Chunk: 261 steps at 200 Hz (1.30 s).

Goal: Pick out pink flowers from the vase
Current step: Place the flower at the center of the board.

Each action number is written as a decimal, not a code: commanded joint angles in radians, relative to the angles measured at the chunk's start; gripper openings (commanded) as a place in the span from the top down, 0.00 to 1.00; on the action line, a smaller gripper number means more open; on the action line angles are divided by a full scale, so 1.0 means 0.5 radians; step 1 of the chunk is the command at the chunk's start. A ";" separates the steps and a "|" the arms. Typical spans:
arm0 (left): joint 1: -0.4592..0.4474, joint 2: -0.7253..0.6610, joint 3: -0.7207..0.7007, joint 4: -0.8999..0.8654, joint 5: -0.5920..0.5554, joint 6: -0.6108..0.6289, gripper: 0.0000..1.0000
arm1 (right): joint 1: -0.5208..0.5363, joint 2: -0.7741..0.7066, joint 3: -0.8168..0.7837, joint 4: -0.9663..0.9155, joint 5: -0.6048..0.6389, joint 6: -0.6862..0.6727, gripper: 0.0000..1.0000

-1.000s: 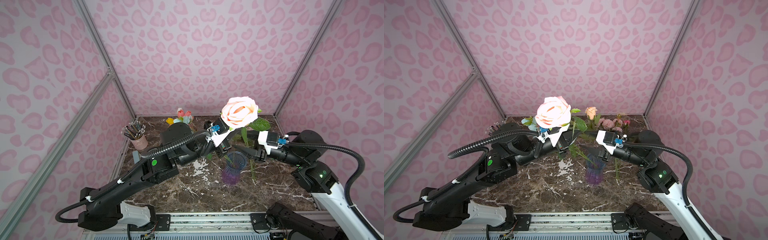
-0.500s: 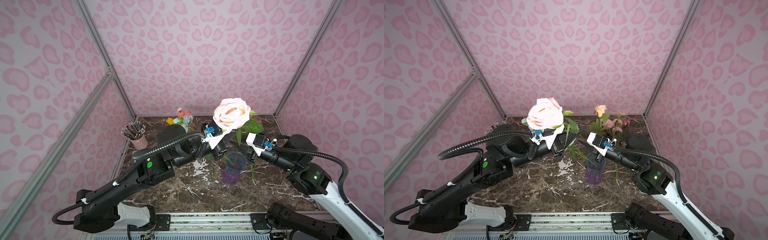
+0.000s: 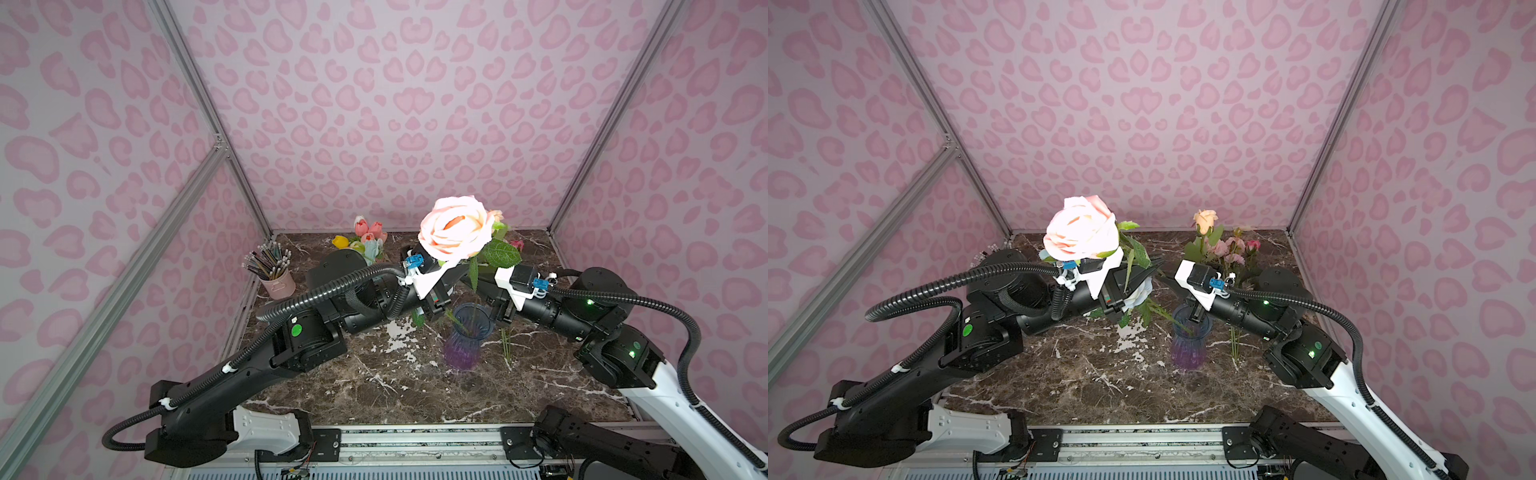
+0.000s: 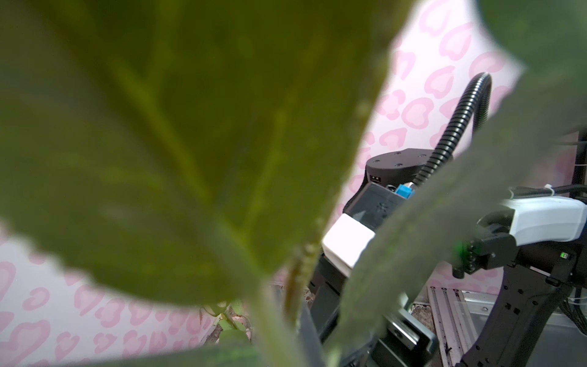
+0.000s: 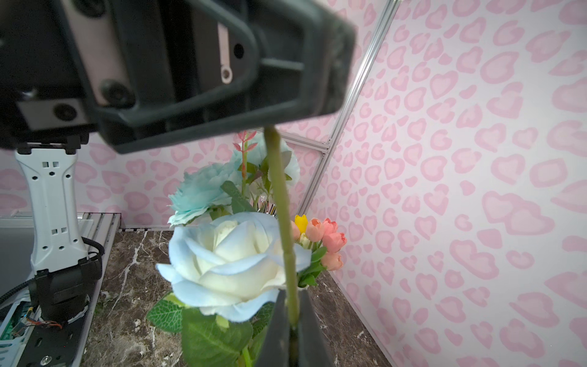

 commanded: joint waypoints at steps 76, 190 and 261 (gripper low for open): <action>0.001 -0.244 -0.135 0.013 -0.224 0.116 0.35 | -0.003 -0.172 0.176 -0.104 0.490 0.588 1.00; 0.002 -0.847 -0.592 0.462 -1.257 0.890 0.34 | -1.277 0.153 0.177 -0.907 0.717 1.298 1.00; 0.002 -1.326 -1.191 0.460 -1.708 0.931 0.37 | -1.581 0.650 -0.311 -0.517 0.444 1.195 1.00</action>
